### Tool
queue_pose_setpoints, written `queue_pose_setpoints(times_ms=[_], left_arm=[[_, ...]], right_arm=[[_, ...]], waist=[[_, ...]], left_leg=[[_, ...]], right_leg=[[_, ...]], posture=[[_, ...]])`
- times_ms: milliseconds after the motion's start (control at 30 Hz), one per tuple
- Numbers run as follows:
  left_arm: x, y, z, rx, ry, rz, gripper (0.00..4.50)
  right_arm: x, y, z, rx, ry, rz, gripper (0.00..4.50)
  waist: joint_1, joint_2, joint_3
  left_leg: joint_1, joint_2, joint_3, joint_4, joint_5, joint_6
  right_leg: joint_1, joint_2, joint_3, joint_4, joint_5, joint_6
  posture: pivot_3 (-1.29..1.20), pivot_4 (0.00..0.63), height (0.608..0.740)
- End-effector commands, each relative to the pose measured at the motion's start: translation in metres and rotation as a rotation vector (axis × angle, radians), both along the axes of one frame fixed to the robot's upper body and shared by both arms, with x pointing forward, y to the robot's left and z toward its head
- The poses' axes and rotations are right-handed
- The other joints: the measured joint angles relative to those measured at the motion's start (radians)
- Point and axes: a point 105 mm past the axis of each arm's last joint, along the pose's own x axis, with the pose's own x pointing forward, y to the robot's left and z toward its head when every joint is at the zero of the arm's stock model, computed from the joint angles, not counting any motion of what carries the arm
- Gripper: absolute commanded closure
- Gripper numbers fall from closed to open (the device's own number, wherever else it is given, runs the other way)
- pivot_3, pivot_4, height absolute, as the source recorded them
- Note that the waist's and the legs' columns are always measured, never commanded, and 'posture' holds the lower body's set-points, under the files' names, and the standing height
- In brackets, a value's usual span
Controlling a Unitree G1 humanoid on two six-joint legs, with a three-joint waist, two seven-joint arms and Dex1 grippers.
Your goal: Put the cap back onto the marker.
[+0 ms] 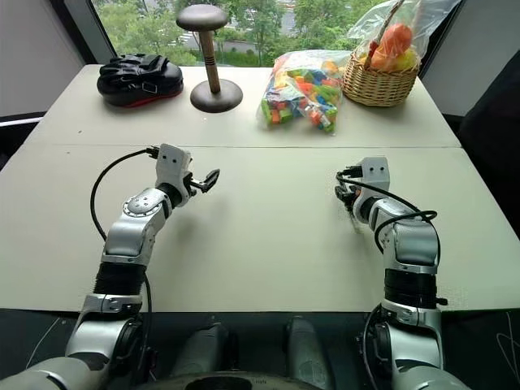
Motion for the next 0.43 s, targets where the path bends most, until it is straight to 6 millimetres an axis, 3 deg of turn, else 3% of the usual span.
queue_pose_setpoints(times_ms=[33, 67, 267, 433], left_arm=[[-0.006, -0.001, 0.012, -0.010, -0.044, 0.000, 0.23], [-0.008, -0.001, 0.010, -0.012, -0.039, -0.003, 0.23], [-0.025, 0.011, 0.013, -0.053, -0.103, -0.010, 0.23], [-0.041, 0.023, 0.015, -0.061, -0.197, 0.015, 0.23]], right_arm=[[0.000, 0.002, 0.018, -0.028, -0.061, 0.013, 0.53], [0.001, -0.002, 0.020, -0.050, -0.075, 0.003, 0.05], [-0.004, -0.040, 0.060, -0.176, -0.361, -0.103, 0.05], [-0.025, -0.065, 0.059, -0.168, -0.543, -0.181, 0.05]], waist=[[-0.001, 0.000, 0.000], [-0.002, 0.000, 0.000], [0.002, 0.000, 0.000], [0.001, 0.000, 0.000]], left_leg=[[0.000, 0.000, 0.000, 0.000, 0.000, 0.000], [0.000, 0.000, 0.000, 0.000, 0.000, 0.000], [0.000, 0.000, 0.000, 0.000, 0.000, 0.000], [0.000, 0.000, 0.001, -0.001, 0.000, 0.001]], right_leg=[[0.000, 0.000, 0.000, 0.000, 0.000, 0.000], [0.000, 0.000, 0.000, 0.000, 0.000, 0.000], [0.000, 0.000, 0.000, -0.001, 0.000, 0.000], [0.000, 0.000, 0.001, -0.003, 0.000, 0.000]], posture=[[0.00, 0.150, 0.740], [0.00, 0.150, 0.740], [0.00, 0.150, 0.740], [0.00, 0.150, 0.740]])
